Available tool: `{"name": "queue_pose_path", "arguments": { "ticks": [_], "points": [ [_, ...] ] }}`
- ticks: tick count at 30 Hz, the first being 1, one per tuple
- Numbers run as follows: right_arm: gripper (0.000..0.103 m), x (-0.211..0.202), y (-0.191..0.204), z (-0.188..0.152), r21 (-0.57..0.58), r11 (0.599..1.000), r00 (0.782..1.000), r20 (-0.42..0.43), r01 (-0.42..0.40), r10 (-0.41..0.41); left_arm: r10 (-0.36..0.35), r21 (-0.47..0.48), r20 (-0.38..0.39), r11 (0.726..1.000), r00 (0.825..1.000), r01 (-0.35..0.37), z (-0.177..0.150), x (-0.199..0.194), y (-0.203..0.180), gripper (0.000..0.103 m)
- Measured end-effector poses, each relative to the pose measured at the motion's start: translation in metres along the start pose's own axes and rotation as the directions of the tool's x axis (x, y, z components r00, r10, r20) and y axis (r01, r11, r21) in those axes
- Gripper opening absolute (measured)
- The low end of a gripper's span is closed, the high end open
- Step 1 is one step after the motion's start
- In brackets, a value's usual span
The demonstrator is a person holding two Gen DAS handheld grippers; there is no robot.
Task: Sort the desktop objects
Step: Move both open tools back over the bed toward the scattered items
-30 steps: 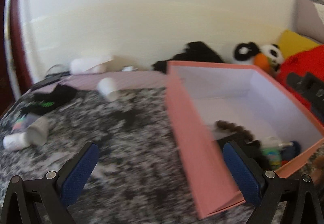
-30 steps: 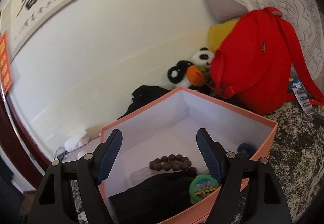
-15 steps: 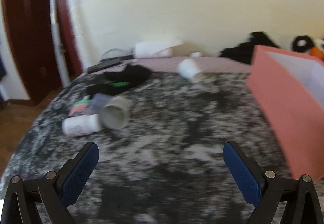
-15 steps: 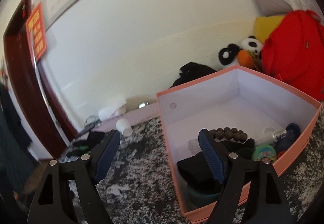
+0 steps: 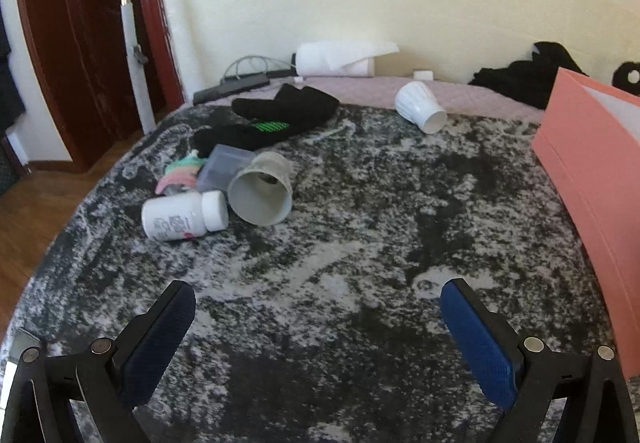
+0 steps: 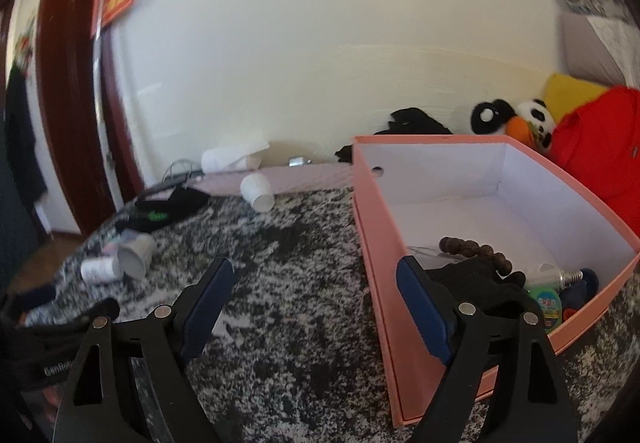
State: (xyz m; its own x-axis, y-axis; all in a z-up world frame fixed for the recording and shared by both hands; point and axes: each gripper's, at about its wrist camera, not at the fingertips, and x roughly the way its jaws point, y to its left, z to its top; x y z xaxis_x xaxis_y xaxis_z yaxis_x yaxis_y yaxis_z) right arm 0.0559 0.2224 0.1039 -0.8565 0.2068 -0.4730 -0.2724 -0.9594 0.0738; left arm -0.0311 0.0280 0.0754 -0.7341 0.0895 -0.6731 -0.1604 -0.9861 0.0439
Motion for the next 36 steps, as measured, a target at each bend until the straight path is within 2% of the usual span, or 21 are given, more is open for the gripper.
{"name": "queue_pose_path", "arguments": {
  "ticks": [5,6,9,14,17,21,26,36],
  "points": [
    [0.09,0.008,0.023,-0.015,-0.093,0.996,0.999,-0.042,-0.014,0.01,-0.008,-0.005,-0.025,1.0,1.0,0.008,0.0,0.006,-0.008,0.1],
    [0.093,0.011,0.028,-0.019,-0.116,0.993,0.999,-0.042,-0.003,-0.002,0.013,-0.002,-0.027,1.0,1.0,-0.013,-0.001,0.007,-0.009,0.1],
    [0.093,0.017,0.036,-0.025,-0.158,0.987,0.998,-0.037,0.034,-0.041,0.026,-0.01,-0.043,1.0,0.999,-0.026,0.001,0.013,-0.008,0.1],
    [0.093,0.017,0.034,-0.022,-0.135,0.99,0.999,-0.034,0.024,-0.029,-0.028,-0.067,-0.07,0.998,0.997,0.023,0.003,0.018,-0.005,0.1],
    [0.093,0.018,0.032,-0.021,-0.129,0.991,0.999,-0.037,0.021,-0.026,-0.016,-0.051,-0.071,0.999,0.997,0.012,0.002,0.022,-0.009,0.1],
    [0.094,0.018,0.036,-0.022,-0.143,0.99,0.999,-0.043,0.016,-0.022,0.041,-0.017,-0.053,0.999,0.998,-0.042,0.005,0.029,-0.007,0.1],
    [0.094,0.015,0.037,-0.022,-0.132,0.991,0.999,-0.05,-0.007,0.001,0.13,-0.028,-0.024,0.991,0.991,-0.13,0.02,0.05,0.021,0.1],
    [0.094,0.024,0.034,-0.023,-0.072,0.996,0.993,-0.112,-0.048,0.04,0.196,-0.12,-0.106,0.971,0.975,-0.208,0.031,0.127,0.087,0.101]
  ]
}}
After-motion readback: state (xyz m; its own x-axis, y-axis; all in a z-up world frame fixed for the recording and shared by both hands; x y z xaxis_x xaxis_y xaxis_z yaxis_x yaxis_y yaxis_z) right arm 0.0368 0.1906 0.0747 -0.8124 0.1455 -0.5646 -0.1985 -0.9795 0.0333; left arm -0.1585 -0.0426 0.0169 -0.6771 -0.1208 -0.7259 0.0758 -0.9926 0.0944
